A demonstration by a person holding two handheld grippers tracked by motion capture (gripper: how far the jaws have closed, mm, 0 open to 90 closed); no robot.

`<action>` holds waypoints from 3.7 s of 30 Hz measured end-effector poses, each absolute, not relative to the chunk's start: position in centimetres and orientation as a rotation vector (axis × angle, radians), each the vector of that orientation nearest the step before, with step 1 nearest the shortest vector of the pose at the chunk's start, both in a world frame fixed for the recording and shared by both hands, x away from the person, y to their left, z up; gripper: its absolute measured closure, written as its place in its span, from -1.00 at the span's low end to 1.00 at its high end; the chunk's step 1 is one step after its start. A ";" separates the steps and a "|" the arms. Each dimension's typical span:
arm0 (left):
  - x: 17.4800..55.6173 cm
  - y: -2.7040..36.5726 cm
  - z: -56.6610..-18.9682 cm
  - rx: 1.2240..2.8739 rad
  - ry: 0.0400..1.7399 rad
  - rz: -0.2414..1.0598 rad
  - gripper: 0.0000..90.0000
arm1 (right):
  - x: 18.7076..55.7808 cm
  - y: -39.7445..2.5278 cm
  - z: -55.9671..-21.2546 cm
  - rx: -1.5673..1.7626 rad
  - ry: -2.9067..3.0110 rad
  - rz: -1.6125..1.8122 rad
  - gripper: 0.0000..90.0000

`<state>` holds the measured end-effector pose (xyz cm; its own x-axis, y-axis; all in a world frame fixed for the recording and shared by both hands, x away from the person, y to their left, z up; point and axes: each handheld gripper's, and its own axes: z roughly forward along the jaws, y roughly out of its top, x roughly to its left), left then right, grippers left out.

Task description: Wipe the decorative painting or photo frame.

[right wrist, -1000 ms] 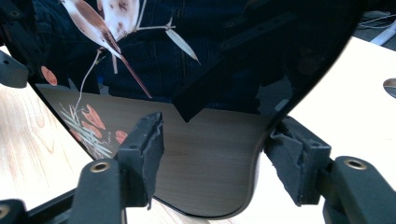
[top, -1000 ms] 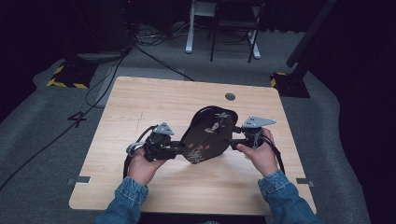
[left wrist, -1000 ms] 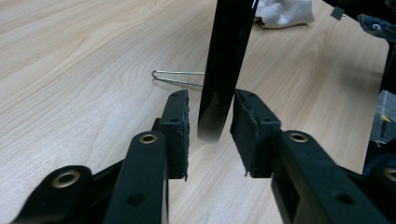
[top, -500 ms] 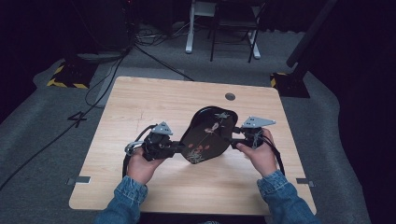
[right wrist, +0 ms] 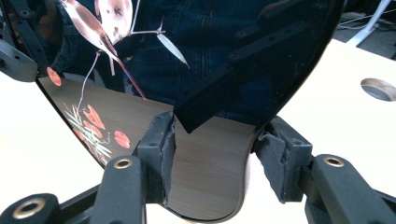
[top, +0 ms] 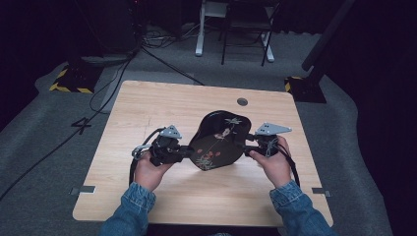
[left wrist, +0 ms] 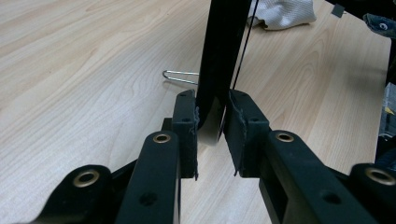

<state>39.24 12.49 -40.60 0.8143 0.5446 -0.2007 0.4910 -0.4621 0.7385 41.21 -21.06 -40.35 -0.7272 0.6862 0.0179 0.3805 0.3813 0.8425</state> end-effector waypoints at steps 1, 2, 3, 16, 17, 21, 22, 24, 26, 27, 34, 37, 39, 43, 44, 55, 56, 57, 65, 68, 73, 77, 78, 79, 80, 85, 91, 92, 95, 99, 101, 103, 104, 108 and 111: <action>39.4 12.5 -40.4 2.142 0.754 0.081 0.65 | 41.2 -21.1 -40.2 0.933 2.307 1.274 0.10; 39.7 12.6 -40.2 2.142 0.749 0.083 0.65 | 41.2 -21.1 -40.1 0.942 2.301 1.277 0.11; 39.9 12.6 -40.1 2.138 0.745 0.083 0.65 | 41.3 -21.2 -39.9 0.946 2.296 1.278 0.12; 43.8 12.8 -39.1 2.118 0.766 0.093 0.58 | 42.4 -21.1 -39.9 1.019 2.237 1.259 0.18; 44.0 12.8 -39.2 2.118 0.766 0.104 0.57 | 42.4 -21.1 -39.9 1.022 2.233 1.261 0.19; 44.6 12.7 -39.6 2.118 0.774 0.111 0.54 | 42.6 -21.1 -40.0 1.022 2.217 1.257 0.22; 44.8 12.7 -39.7 2.122 0.775 0.115 0.54 | 42.6 -21.0 -40.0 1.020 2.218 1.260 0.22; 45.1 12.6 -40.0 2.129 0.779 0.132 0.51 | 42.6 -20.9 -40.0 1.019 2.206 1.261 0.22; 45.4 12.5 -40.3 2.144 0.795 0.143 0.48 | 42.7 -20.8 -40.1 1.014 2.206 1.256 0.22; 45.6 12.4 -40.5 2.148 0.809 0.139 0.48 | 42.7 -20.7 -40.2 1.011 2.210 1.253 0.22; 46.4 12.5 -41.1 2.119 0.819 0.114 0.45 | 43.1 -20.7 -40.5 1.004 2.197 1.257 0.22; 46.3 12.5 -41.1 2.117 0.817 0.122 0.45 | 43.2 -20.8 -40.6 0.995 2.196 1.263 0.22; 46.3 12.5 -41.1 2.118 0.815 0.125 0.45 | 43.2 -20.9 -40.6 0.992 2.194 1.267 0.23; 46.4 12.3 -40.9 2.123 0.818 0.126 0.43 | 43.1 -21.1 -40.9 1.005 2.190 1.291 0.24; 46.4 12.2 -40.9 2.122 0.823 0.127 0.43 | 43.0 -21.1 -41.0 1.012 2.190 1.296 0.24; 46.1 11.8 -40.6 2.124 0.813 0.139 0.41 | 42.9 -21.6 -41.1 1.034 2.192 1.316 0.19; 46.1 11.9 -40.7 2.121 0.813 0.137 0.41 | 42.9 -21.6 -41.1 1.033 2.190 1.314 0.19; 46.1 11.9 -40.7 2.121 0.814 0.132 0.41 | 42.9 -21.6 -41.1 1.029 2.185 1.315 0.20; 45.7 12.2 -40.8 2.104 0.819 0.127 0.44 | 43.1 -21.5 -41.1 1.016 2.188 1.309 0.15; 45.8 12.4 -40.9 2.111 0.824 0.126 0.38 | 43.1 -21.5 -41.0 1.009 2.182 1.310 0.11; 45.4 12.7 -40.7 2.099 0.856 0.137 0.09 | 42.8 -21.9 -40.6 1.010 2.157 1.317 -0.07; 44.3 13.4 -40.1 2.080 0.867 0.170 -0.01 | 42.2 -22.6 -40.1 1.007 2.141 1.324 -0.13; 44.0 13.6 -40.0 2.080 0.865 0.176 -0.03 | 41.9 -22.8 -40.0 1.006 2.139 1.329 -0.13; 43.7 13.7 -39.9 2.078 0.862 0.184 -0.03 | 41.7 -23.0 -39.9 1.006 2.136 1.332 -0.14; 43.3 13.9 -39.7 2.074 0.857 0.187 -0.03 | 41.5 -23.1 -39.8 1.002 2.134 1.332 -0.15; 41.2 14.4 -39.1 2.067 0.838 0.211 -0.05 | 39.8 -24.3 -39.3 0.987 2.132 1.340 -0.15; 38.6 15.4 -39.2 2.064 0.808 0.204 -0.05 | 37.6 -25.7 -39.1 0.989 2.164 1.348 -0.17; 38.2 15.5 -39.3 2.061 0.810 0.207 -0.05 | 37.2 -25.9 -39.1 0.989 2.167 1.353 -0.17; 36.8 16.0 -39.7 2.063 0.806 0.210 -0.05 | 36.3 -26.5 -39.1 0.989 2.180 1.368 -0.17; 35.2 16.9 -40.7 2.049 0.824 0.194 -0.06 | 35.0 -27.2 -39.6 1.000 2.216 1.370 -0.17; 34.9 17.2 -41.0 2.048 0.829 0.193 -0.06 | 34.4 -27.5 -40.0 0.997 2.229 1.368 -0.17; 34.3 17.7 -41.6 2.057 0.842 0.179 -0.06 | 34.1 -27.7 -40.3 0.999 2.240 1.367 -0.16; 34.1 17.8 -41.9 2.060 0.838 0.180 -0.07 | 33.6 -28.0 -40.9 1.007 2.269 1.351 -0.15; 33.2 18.1 -43.3 2.123 0.853 0.206 -0.07 | 33.1 -28.4 -42.2 1.017 2.307 1.332 -0.16; 33.1 18.3 -44.3 2.150 0.865 0.190 -0.07 | 32.9 -28.6 -43.2 1.015 2.333 1.305 -0.17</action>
